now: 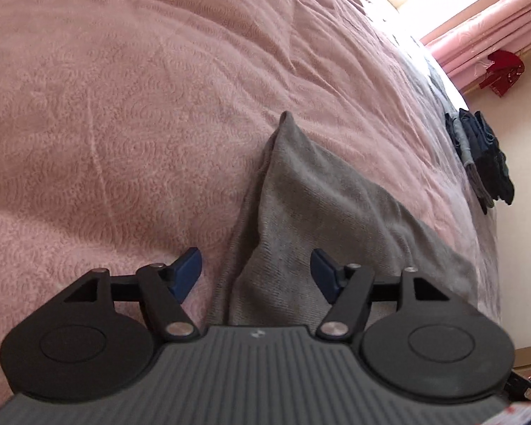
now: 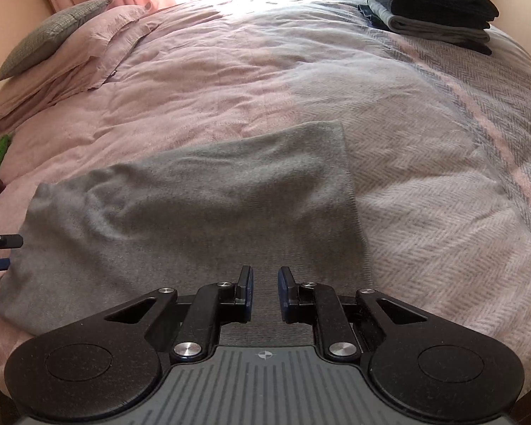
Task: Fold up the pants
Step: 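Lift the end edge and fold it over toward the other end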
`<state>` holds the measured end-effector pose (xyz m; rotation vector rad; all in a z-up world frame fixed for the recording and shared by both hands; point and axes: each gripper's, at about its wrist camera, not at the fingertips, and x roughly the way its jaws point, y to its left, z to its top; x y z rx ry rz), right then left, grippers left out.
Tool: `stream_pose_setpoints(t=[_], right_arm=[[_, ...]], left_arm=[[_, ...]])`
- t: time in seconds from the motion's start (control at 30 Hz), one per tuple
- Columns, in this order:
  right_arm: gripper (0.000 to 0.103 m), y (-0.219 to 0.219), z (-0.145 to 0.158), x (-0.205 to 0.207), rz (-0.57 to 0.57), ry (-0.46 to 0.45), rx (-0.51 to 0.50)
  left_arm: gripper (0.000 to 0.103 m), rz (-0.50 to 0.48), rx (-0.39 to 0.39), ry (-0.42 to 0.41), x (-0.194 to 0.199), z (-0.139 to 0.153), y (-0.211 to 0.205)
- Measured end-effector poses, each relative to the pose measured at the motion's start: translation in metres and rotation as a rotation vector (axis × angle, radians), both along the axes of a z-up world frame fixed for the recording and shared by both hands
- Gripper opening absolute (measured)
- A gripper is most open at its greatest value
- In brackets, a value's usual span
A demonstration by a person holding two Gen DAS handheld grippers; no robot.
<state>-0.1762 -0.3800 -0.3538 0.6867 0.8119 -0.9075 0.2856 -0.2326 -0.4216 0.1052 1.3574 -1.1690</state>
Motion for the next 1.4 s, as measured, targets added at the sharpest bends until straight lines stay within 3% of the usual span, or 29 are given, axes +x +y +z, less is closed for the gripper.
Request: stream_pose_setpoints(t=[0.07,0.13,0.2,0.3,0.37,0.43,0.53,0.6,0.63,0.7,0.8,0.9,0.97,1.07,1.17,1.23,1.4], right_arm=[[0.011,0.005,-0.002,0.011,-0.007,0.019,-0.003],[0.011,0.008,-0.006,0.021,-0.016,0.038,0.002],[0.011,0.012,-0.009,0.030,-0.033,0.038,0.014],[0.011,0.017,-0.011,0.041,-0.045,0.027,0.023],[0.012,0.019,-0.014,0.051,-0.044,0.033,0.023],[0.012,0.019,-0.016,0.059,-0.050,0.035,0.022],[0.012,0.019,-0.018,0.067,-0.057,0.063,0.032],[0.013,0.017,-0.015,0.059,-0.073,0.073,0.011],[0.015,0.015,-0.012,0.050,-0.094,0.066,0.006],[0.037,0.007,-0.005,0.023,-0.173,0.039,-0.009],[0.046,-0.006,0.003,-0.023,-0.280,0.004,-0.039],[0.046,-0.021,-0.009,-0.066,-0.328,-0.075,0.002],[0.046,-0.033,-0.025,-0.088,-0.336,-0.173,0.087],[0.046,-0.050,-0.045,-0.110,-0.326,-0.355,0.165],[0.046,-0.068,-0.060,-0.128,-0.330,-0.544,0.225],[0.046,-0.080,-0.069,-0.134,-0.332,-0.643,0.269],[0.044,-0.095,-0.077,-0.134,-0.245,-0.693,0.313]], left_arm=[[0.061,-0.040,-0.043,0.099,0.003,-0.005,-0.006],[0.059,-0.078,-0.043,0.108,0.002,-0.007,-0.012],[0.043,-0.111,-0.034,0.107,0.006,-0.012,-0.015],[0.029,-0.084,-0.034,0.200,0.022,-0.019,-0.014],[0.028,-0.119,-0.049,0.196,0.021,-0.015,-0.016],[0.028,-0.171,-0.030,0.130,0.017,-0.020,-0.020],[0.024,-0.123,-0.015,0.192,0.021,-0.026,-0.020],[0.024,-0.137,-0.041,0.158,0.020,-0.014,-0.018],[0.024,-0.143,-0.052,0.135,0.019,-0.007,-0.016],[0.024,-0.145,-0.044,0.085,0.019,0.003,-0.010],[0.025,-0.124,-0.022,0.071,0.025,0.005,0.000],[0.025,-0.095,-0.003,0.108,0.027,-0.001,0.004],[0.025,-0.085,-0.012,0.125,0.025,0.003,0.006],[0.025,-0.070,-0.052,0.078,0.016,0.022,0.006],[0.025,-0.150,-0.079,-0.011,-0.012,0.043,-0.006],[0.025,-0.207,-0.094,-0.024,-0.035,0.048,-0.019],[0.025,-0.355,-0.125,-0.053,-0.112,0.042,-0.064]])
